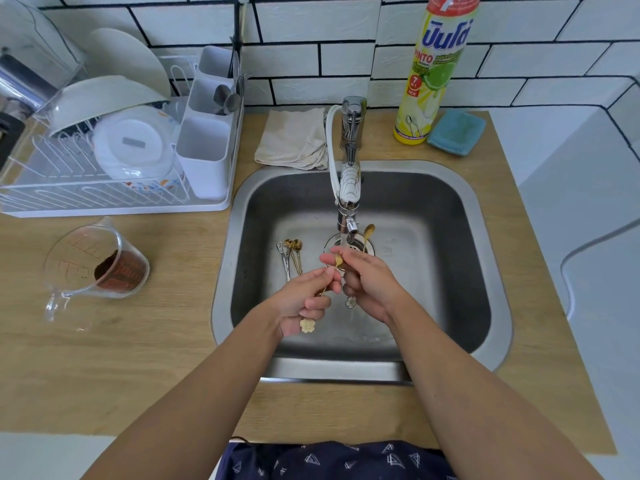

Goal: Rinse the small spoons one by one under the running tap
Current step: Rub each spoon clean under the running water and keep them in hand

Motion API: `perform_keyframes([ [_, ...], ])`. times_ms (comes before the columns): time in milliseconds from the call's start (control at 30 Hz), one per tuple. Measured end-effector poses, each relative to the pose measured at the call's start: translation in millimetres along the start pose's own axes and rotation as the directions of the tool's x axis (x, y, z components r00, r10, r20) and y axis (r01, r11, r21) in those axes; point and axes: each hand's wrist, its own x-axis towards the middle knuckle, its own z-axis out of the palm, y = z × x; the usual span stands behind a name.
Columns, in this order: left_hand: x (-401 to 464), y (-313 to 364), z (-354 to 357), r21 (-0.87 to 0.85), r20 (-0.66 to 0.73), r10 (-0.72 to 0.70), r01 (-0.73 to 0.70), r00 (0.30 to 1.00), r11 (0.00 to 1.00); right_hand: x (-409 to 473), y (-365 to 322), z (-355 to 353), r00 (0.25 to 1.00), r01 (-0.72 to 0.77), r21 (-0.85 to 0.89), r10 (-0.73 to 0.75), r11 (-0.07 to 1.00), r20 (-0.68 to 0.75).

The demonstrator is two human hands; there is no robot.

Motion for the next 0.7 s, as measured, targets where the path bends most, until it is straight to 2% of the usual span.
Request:
perform_keyframes([
  [100, 0.4, -0.6, -2.5, -0.067, 0.037, 0.004, -0.001, 0.999, 0.998, -2.2, -1.3, -2.6, 0.998, 0.028, -0.022, -0.026, 0.999, 0.057],
  [200, 3.0, -2.5, -3.7, -0.114, 0.052, -0.009, 0.015, 0.999, 0.993, -0.6, -0.8, 1.8, 0.999, 0.033, -0.093, -0.036, 0.995, -0.039],
  [267, 4.2, -3.4, -5.2, -0.080, 0.043, -0.023, 0.027, 0.999, 0.996, 0.8, 0.6, 5.0, 0.992, 0.009, -0.126, -0.025, 0.992, -0.123],
  [300, 4.7, -3.6, -6.0, -0.004, 0.021, -0.024, 0.025, 0.999, 1.000, 1.7, 1.4, 6.1, 0.987, -0.001, -0.140, -0.022, 0.990, -0.162],
  [367, 5.0, -3.5, -6.8, 0.300, -0.078, 0.041, -0.015, 0.996, 0.954, 3.6, 3.5, 6.1, 0.973, -0.014, -0.179, -0.028, 0.984, -0.231],
  [433, 5.5, -4.0, -6.7, 0.602, -0.169, 0.224, -0.079, 0.960, 0.794, 5.2, 4.8, 3.9, 0.962, -0.021, -0.203, -0.035, 0.979, -0.270],
  [500, 4.6, -3.7, -5.8, 0.770, -0.175, 0.407, -0.132, 0.897, 0.624, 5.4, 5.1, 1.9, 0.970, -0.009, -0.178, -0.035, 0.984, -0.241],
  [567, 2.9, -4.0, -2.8, 0.831, -0.147, 0.478, -0.153, 0.866, 0.534, 3.5, 3.5, 1.7, 0.987, 0.025, -0.116, -0.044, 0.993, -0.155],
  [600, 2.7, -4.2, -1.3, 0.834, -0.144, 0.485, -0.159, 0.863, 0.529, 2.4, 2.9, 1.9, 0.992, 0.043, -0.095, -0.053, 0.995, -0.112],
  [633, 2.5, -4.0, 0.5, 0.815, -0.149, 0.482, -0.169, 0.864, 0.554, 1.3, 2.5, 2.0, 0.995, 0.059, -0.085, -0.066, 0.995, -0.081],
  [700, 2.4, -4.3, 2.2, 0.710, -0.161, 0.434, -0.202, 0.886, 0.675, 0.2, 1.4, 2.3, 0.993, 0.089, -0.088, -0.095, 0.992, -0.066],
])
